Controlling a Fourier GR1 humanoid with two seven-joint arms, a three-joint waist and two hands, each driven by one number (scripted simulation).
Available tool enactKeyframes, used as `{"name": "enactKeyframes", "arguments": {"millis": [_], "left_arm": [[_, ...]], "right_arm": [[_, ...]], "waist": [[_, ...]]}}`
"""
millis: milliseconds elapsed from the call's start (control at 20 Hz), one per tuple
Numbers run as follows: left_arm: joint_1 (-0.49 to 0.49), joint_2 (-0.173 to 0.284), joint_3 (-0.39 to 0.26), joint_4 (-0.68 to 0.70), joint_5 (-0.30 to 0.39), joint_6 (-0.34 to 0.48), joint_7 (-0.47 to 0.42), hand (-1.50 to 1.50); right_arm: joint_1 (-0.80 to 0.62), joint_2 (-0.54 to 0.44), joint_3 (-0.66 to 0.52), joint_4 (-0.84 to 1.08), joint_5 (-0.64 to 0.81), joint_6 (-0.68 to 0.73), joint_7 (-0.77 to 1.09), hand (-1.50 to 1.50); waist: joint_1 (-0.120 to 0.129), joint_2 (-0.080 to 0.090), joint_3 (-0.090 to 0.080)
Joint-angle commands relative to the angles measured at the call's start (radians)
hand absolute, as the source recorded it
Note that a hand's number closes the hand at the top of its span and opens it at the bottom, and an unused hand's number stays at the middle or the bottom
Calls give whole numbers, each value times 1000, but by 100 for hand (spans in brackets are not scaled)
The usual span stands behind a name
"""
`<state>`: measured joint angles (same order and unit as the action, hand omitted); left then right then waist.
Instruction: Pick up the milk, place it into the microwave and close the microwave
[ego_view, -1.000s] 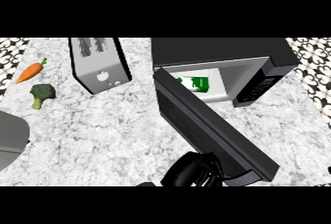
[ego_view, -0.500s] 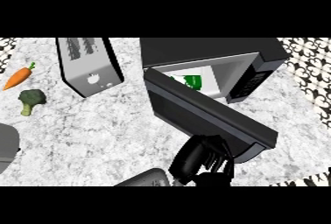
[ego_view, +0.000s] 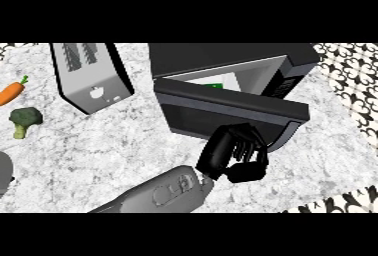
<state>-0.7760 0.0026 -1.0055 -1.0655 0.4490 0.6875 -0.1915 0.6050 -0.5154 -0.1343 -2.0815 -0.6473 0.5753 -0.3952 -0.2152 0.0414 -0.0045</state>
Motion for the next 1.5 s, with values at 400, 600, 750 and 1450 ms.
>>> {"name": "enactKeyframes", "arguments": {"millis": [400, 600, 750, 1450], "left_arm": [[-155, -3, 118, 170, 193, -24, -79, 150], [-193, -3, 149, 213, 248, -43, -99, 150], [-202, -3, 162, 244, 283, -59, -126, 150], [-213, -3, 199, 304, 400, -20, -232, 150]], "right_arm": [[-26, -44, -43, -32, -71, -14, 39, -150], [-29, -53, -47, -41, -72, -15, 47, -150], [-51, -56, -40, -45, -95, -23, 56, -150], [-68, -99, -46, -60, -161, 23, 71, -150]], "waist": [[-38, 22, 1], [-65, 29, 1], [-67, 42, 1], [-82, 43, 2]]}}
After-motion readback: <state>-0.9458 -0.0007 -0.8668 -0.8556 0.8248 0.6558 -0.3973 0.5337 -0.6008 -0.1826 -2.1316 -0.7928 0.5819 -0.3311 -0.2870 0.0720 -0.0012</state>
